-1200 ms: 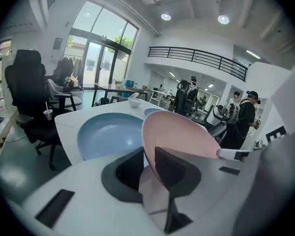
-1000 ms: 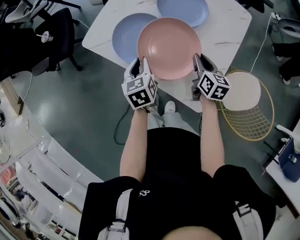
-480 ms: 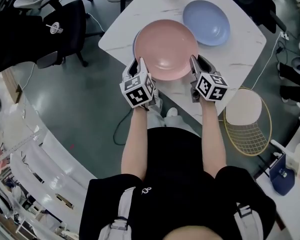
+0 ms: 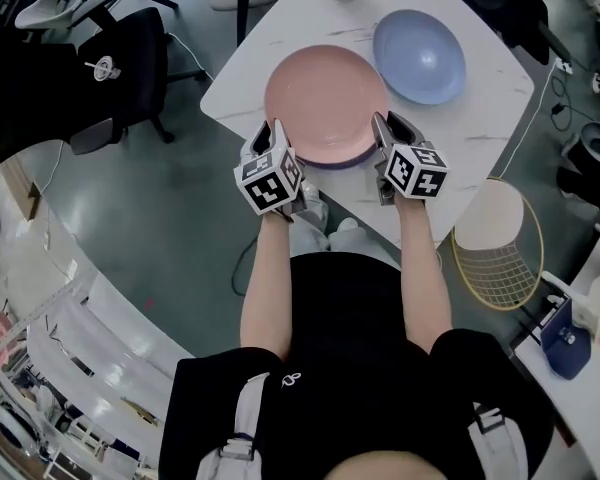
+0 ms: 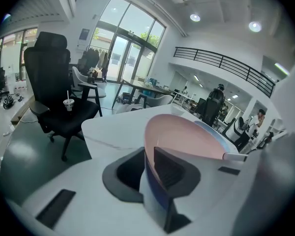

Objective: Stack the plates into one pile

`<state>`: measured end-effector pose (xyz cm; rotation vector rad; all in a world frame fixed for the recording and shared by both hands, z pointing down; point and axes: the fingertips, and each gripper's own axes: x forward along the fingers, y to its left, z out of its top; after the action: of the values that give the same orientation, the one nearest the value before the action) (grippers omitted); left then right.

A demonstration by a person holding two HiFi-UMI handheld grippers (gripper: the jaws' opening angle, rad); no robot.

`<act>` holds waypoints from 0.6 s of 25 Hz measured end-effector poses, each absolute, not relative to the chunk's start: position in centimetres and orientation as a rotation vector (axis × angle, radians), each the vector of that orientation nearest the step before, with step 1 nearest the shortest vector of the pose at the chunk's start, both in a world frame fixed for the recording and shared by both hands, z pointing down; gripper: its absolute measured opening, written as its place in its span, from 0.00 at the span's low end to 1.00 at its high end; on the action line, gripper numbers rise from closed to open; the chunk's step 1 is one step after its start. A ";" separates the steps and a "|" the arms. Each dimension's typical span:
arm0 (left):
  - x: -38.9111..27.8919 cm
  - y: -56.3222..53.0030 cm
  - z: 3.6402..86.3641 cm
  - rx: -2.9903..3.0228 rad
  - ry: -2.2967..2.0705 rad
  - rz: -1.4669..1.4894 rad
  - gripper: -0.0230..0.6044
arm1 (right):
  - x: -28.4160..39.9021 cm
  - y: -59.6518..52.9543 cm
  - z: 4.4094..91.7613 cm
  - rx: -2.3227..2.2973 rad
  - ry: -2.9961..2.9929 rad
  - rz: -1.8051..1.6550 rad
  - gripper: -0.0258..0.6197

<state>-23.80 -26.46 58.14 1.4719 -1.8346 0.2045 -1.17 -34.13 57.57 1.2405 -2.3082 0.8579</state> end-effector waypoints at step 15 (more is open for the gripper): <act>-25.3 -27.8 59.1 1.579 -1.798 0.272 0.19 | 1.9 -33.7 58.3 1.355 -2.227 0.801 0.23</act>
<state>-25.31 -27.77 59.14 1.5788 -1.7979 0.2720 1.92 -33.73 58.29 1.3553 -2.2268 0.8010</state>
